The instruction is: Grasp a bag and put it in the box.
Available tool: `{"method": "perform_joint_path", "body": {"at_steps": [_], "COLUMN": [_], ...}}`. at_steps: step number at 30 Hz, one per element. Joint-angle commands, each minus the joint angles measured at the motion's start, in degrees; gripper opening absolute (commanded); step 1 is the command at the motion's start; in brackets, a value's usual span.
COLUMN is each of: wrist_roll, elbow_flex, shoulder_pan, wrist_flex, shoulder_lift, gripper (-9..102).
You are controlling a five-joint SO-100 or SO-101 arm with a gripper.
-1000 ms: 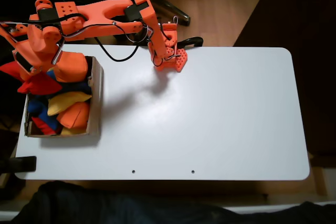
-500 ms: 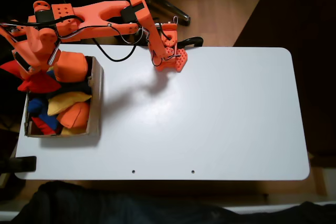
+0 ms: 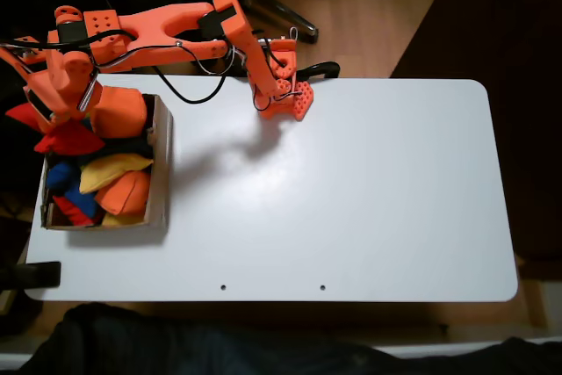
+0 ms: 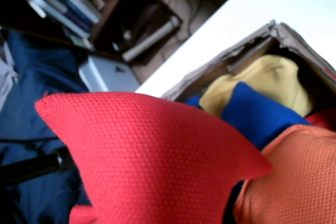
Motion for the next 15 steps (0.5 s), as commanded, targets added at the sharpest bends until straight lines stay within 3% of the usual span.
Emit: {"method": "perform_joint_path", "body": {"at_steps": [1,6,15], "wrist_roll": [0.6,1.5,1.8], "elbow_flex": [-4.0,-3.6,-2.5], "shoulder_pan": [0.5,0.3,-0.4], "wrist_flex": [-1.1,-1.1,-1.2], "shoulder_lift": [0.9,1.2,2.2], "gripper": [15,24,27]}}
